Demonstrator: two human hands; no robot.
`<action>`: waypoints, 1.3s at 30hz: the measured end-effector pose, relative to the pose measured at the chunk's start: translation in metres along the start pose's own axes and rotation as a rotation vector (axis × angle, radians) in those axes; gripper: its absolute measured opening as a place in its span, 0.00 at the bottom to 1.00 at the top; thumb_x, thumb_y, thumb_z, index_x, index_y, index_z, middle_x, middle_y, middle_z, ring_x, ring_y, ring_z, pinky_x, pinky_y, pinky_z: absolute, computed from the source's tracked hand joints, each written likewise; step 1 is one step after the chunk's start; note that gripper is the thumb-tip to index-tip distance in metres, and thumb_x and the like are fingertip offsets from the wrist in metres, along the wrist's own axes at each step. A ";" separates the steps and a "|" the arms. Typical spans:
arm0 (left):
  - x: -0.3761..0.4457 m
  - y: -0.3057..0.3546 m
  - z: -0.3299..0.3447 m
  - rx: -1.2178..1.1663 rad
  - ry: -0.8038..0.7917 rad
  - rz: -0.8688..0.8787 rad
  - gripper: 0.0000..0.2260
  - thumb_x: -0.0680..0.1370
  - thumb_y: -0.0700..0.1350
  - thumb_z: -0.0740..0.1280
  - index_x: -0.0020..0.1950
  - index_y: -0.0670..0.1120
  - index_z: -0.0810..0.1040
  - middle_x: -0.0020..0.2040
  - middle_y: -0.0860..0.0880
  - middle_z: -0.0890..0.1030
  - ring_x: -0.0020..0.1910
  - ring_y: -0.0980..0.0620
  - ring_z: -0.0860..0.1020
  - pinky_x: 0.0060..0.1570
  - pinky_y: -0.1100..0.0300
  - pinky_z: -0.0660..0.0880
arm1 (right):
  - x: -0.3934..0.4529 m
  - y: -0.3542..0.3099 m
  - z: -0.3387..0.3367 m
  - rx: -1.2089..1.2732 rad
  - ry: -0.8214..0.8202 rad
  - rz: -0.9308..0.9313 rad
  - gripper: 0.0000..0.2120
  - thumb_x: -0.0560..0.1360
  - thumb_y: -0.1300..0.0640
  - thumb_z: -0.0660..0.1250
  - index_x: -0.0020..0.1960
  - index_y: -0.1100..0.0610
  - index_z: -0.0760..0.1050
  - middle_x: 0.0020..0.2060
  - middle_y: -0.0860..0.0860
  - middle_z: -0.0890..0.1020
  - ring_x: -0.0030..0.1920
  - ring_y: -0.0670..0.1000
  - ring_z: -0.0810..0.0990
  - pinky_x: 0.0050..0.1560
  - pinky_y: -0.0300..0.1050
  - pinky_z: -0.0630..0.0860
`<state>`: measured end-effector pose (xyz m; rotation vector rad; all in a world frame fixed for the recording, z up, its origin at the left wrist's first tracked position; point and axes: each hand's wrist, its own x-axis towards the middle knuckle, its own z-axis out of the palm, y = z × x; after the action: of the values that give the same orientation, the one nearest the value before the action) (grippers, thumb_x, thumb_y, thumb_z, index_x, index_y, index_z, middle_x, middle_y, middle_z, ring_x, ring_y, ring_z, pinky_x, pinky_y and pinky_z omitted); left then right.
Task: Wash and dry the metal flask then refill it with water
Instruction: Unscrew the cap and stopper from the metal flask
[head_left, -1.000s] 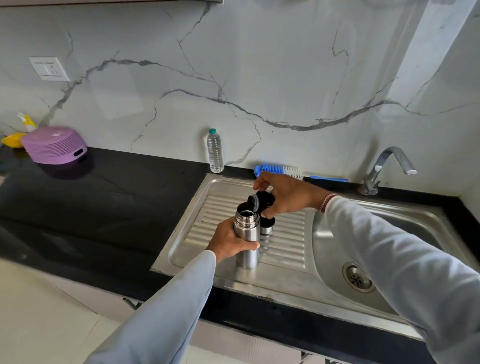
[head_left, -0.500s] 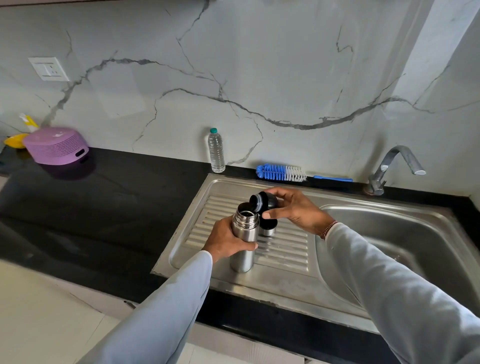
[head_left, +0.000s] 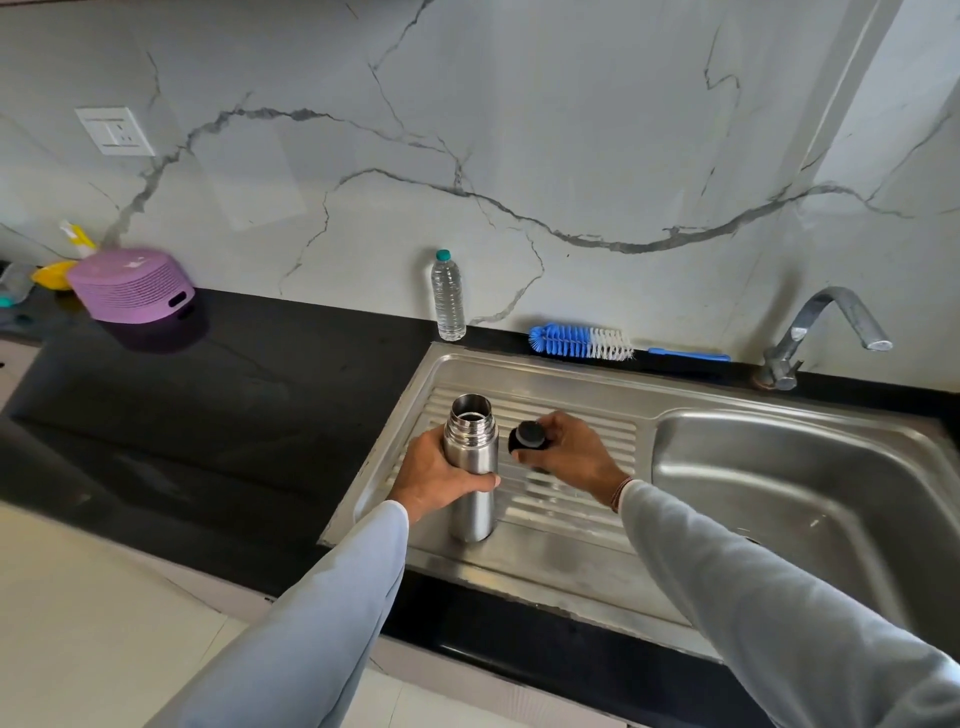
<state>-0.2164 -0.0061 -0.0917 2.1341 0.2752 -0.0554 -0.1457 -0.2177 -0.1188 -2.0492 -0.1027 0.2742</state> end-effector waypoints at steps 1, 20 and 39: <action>0.001 -0.002 -0.003 0.002 0.007 0.001 0.23 0.58 0.49 0.86 0.49 0.50 0.82 0.45 0.54 0.86 0.46 0.54 0.84 0.52 0.53 0.82 | 0.001 0.005 0.008 -0.120 0.024 -0.006 0.22 0.62 0.47 0.83 0.51 0.51 0.80 0.45 0.45 0.85 0.47 0.47 0.84 0.52 0.43 0.80; 0.004 -0.010 -0.032 -0.003 -0.029 0.085 0.23 0.58 0.51 0.86 0.49 0.51 0.83 0.45 0.54 0.87 0.46 0.54 0.84 0.55 0.51 0.82 | -0.007 0.022 0.060 -0.414 0.002 -0.028 0.38 0.67 0.46 0.80 0.73 0.54 0.72 0.65 0.54 0.80 0.66 0.58 0.78 0.64 0.51 0.76; -0.010 0.125 0.114 -0.127 -0.388 0.453 0.33 0.56 0.63 0.84 0.55 0.51 0.81 0.50 0.54 0.86 0.50 0.58 0.84 0.54 0.55 0.81 | -0.125 0.002 -0.106 -0.312 0.451 -0.264 0.33 0.59 0.48 0.81 0.58 0.55 0.71 0.39 0.46 0.83 0.39 0.57 0.81 0.38 0.45 0.75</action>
<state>-0.1913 -0.1689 -0.0498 1.9625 -0.4203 -0.1802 -0.2419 -0.3330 -0.0536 -2.3236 -0.1421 -0.3909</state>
